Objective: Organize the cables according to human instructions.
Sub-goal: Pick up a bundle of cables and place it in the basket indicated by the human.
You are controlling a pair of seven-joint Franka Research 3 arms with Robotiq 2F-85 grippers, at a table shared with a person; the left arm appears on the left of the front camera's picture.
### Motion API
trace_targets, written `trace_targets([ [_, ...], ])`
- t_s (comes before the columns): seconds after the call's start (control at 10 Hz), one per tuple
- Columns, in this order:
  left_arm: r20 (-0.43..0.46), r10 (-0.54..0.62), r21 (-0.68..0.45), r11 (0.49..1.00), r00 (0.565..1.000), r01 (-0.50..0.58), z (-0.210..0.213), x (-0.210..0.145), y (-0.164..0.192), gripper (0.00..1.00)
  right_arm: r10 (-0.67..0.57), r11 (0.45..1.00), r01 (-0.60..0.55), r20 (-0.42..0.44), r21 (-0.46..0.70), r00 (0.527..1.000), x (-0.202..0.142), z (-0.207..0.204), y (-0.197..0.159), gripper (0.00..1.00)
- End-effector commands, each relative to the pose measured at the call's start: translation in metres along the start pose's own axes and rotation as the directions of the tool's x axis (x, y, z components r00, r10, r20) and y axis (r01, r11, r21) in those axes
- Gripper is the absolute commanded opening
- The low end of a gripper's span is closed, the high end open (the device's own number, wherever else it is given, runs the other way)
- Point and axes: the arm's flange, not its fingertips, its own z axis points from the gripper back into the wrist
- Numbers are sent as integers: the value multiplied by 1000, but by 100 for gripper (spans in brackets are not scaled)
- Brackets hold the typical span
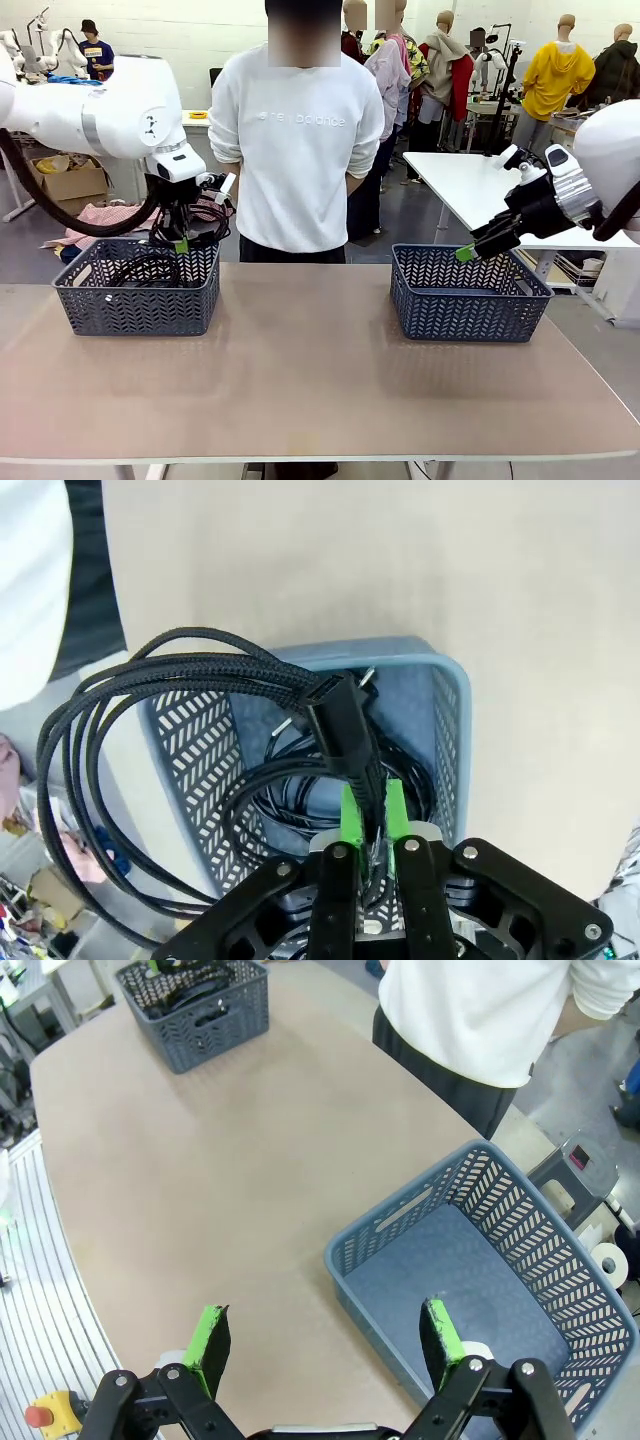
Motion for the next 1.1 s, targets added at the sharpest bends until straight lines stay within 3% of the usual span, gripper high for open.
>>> trace_targets([
  [0.0, -13, -2, 6, 1000, 1000, 2, 5, -3, 4, 0, 14, 1000, -14, 32, 11, 999, -1, -2, -3, 100],
  [0.2, -13, -2, 6, 1000, 1000, 2, 5, -3, 4, 0, 14, 1000, -14, 32, 11, 999, -1, -2, -3, 100],
  [0.3, 0, -1, 0, 1000, 1000, 1, 0, 0, 0, 11, 14, 1000, -14, 32, 11, 999, -1, -2, -3, 100],
  [0.7, -40, 79, -10, 997, 996, -80, -17, -48, -21, 11, 14, 1000, -14, 32, 11, 999, -1, -2, -3, 100],
  [1.0, -44, 111, -9, 994, 993, -112, -34, -77, -18, 11, 14, 1000, -14, 32, 11, 999, -1, -2, -3, 100],
])
